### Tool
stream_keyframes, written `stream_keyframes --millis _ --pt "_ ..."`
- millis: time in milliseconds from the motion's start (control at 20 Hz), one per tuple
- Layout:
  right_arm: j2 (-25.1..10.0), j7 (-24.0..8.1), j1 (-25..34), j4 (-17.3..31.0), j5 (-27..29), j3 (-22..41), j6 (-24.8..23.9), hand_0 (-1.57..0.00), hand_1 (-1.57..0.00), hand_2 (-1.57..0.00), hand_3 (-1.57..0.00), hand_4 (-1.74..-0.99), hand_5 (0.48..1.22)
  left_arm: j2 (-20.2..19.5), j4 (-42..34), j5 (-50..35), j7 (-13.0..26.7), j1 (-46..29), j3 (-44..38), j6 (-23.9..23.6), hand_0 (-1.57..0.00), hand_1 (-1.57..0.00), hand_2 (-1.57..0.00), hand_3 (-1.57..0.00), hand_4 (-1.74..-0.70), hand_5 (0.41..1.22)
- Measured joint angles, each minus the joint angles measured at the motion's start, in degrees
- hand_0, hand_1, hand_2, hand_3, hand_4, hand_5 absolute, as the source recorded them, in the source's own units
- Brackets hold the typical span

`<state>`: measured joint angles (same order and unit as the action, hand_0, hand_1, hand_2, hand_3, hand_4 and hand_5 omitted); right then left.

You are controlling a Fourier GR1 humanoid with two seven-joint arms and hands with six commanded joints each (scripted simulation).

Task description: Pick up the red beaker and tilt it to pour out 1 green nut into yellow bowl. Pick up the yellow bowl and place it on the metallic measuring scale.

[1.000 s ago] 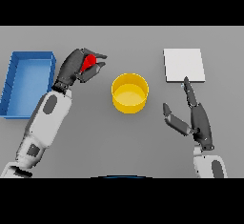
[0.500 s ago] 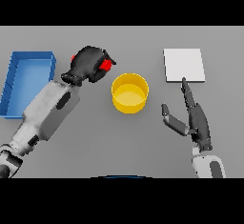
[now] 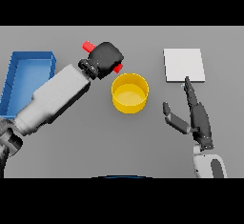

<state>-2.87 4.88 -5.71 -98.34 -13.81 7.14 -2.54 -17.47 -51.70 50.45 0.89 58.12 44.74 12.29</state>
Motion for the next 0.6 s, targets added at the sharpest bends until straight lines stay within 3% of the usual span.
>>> stream_keyframes --millis 400,450,600 --pt "0.5 1.8 -0.3 0.4 -0.8 0.1 -0.9 0.00 0.00 0.00 0.00 -1.188 0.647 1.5 4.8 6.0 -1.9 8.3 11.1 5.7 -1.57 -1.57 -1.57 -1.57 -1.73 1.220" --pt "0.4 0.4 0.5 0.6 -1.7 0.2 -1.5 0.00 0.00 0.00 0.00 -1.183 0.643 1.5 5.5 7.2 -1.9 8.9 12.8 5.5 -1.57 -1.57 -1.57 -1.57 -1.73 1.220" --pt "0.9 0.7 -0.3 0.6 -0.7 0.1 -1.2 0.00 0.00 0.00 0.00 -1.179 0.627 1.7 6.4 9.4 -4.7 11.4 16.7 4.7 -1.57 -1.57 -1.57 -1.57 -1.74 1.221"
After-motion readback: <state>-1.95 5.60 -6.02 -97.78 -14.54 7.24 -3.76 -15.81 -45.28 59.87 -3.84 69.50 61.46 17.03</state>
